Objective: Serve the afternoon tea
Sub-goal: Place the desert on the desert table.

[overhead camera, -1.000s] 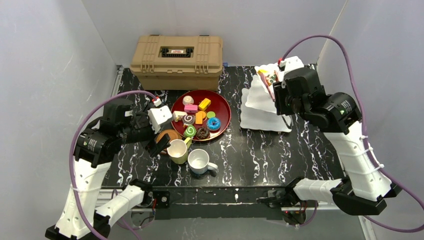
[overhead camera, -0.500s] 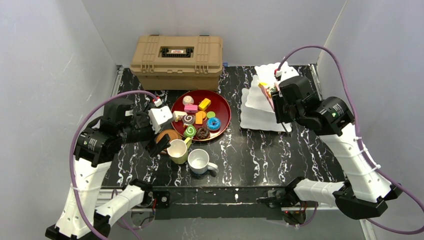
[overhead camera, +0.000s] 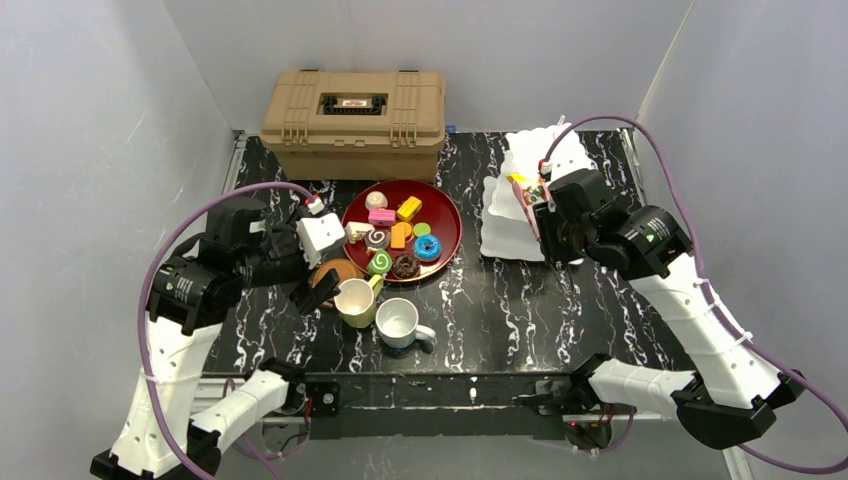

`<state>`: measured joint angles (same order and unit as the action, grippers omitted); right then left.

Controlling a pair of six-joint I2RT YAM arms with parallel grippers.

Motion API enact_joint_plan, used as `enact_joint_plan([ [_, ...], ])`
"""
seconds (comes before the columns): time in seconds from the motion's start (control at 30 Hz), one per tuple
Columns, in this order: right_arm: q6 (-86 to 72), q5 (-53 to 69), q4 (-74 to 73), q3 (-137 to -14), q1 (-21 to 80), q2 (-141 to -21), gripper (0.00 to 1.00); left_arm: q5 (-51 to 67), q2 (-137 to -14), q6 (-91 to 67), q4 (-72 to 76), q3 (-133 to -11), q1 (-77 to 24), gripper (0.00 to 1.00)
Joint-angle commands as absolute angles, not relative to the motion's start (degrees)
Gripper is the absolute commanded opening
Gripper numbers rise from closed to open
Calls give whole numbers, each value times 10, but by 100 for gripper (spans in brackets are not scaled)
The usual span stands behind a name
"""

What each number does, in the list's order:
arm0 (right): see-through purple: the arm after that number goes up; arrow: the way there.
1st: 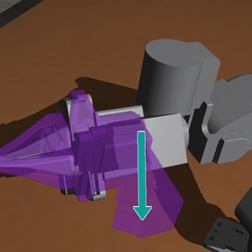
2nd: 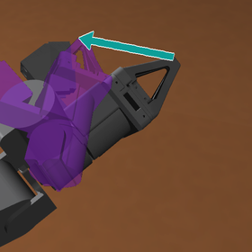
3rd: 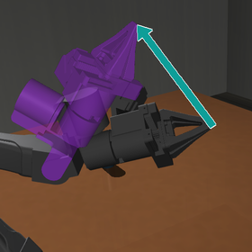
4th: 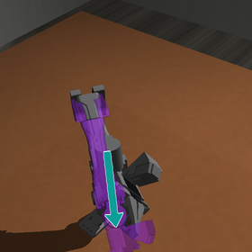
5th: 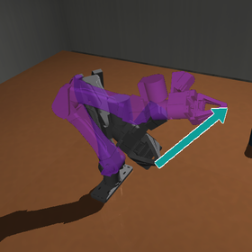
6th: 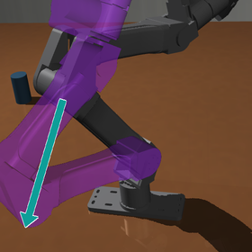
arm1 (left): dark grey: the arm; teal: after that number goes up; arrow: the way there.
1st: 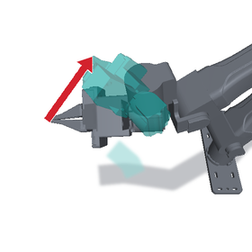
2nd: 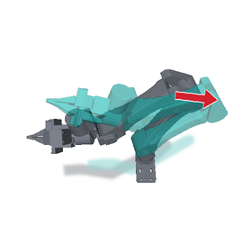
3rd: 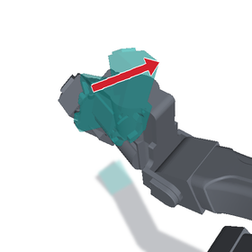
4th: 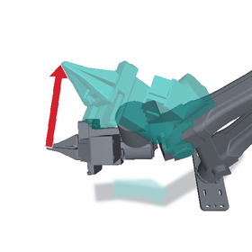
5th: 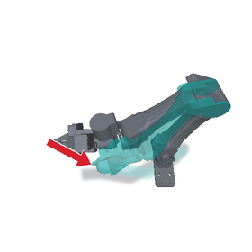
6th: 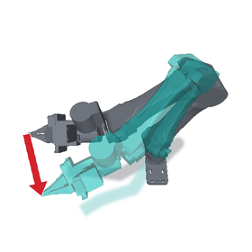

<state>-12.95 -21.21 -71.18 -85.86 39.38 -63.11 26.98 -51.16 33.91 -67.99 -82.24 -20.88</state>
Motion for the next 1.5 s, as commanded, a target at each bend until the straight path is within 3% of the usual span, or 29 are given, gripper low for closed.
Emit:
enact_joint_plan([
  [0.0, -134, -192, -665, -875, 394, -621, 44, 279, -507, 345, -695, -838, -209, 80],
  [0.33, -124, -154, -643, -907, 394, -586, 44, 286, -512, 339, -694, -839, -208, 80],
  [0.67, -118, -41, -612, -817, 394, -594, 45, 281, -506, 340, -694, -838, -208, 80],
  [1.47, -222, -208, -462, -554, 379, -644, 45, 280, -507, 345, -698, -835, -208, 80],
])
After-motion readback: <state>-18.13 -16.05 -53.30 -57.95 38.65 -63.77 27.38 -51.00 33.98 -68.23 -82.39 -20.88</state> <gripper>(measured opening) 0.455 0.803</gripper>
